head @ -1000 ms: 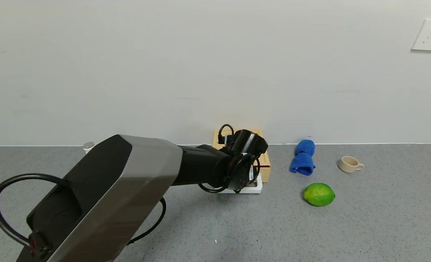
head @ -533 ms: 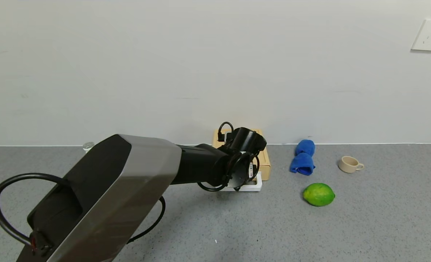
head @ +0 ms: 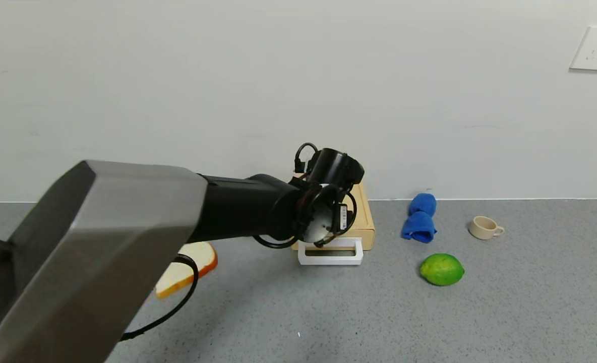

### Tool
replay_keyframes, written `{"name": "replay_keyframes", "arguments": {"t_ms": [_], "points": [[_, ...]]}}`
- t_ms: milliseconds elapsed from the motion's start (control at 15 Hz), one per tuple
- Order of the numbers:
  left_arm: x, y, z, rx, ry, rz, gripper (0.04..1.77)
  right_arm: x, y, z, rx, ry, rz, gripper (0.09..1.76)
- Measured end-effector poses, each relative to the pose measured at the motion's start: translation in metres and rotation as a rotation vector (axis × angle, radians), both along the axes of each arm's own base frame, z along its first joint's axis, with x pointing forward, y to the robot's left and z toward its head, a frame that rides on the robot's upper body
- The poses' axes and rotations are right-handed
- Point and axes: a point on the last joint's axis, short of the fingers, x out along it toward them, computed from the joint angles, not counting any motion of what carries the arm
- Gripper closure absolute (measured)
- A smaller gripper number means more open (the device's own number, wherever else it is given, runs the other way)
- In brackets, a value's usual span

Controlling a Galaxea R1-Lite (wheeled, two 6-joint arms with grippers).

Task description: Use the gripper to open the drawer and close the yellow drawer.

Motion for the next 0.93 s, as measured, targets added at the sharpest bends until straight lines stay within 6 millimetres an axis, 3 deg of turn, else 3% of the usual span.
{"name": "replay_keyframes", "arguments": {"t_ms": [267,533,933], "points": [[-0.020,0.027,0.062,0.020,-0.058,-0.126,0.09,0.000,0.000,0.000,0.000,0.000,0.000,0.14],[-0.042,0.072,0.115,-0.022,-0.066,-0.250,0.09,0.000,0.000,0.000,0.000,0.000,0.000,0.14],[-0.082,0.147,0.154,-0.083,-0.110,-0.275,0.09,0.000,0.000,0.000,0.000,0.000,0.000,0.14]]}}
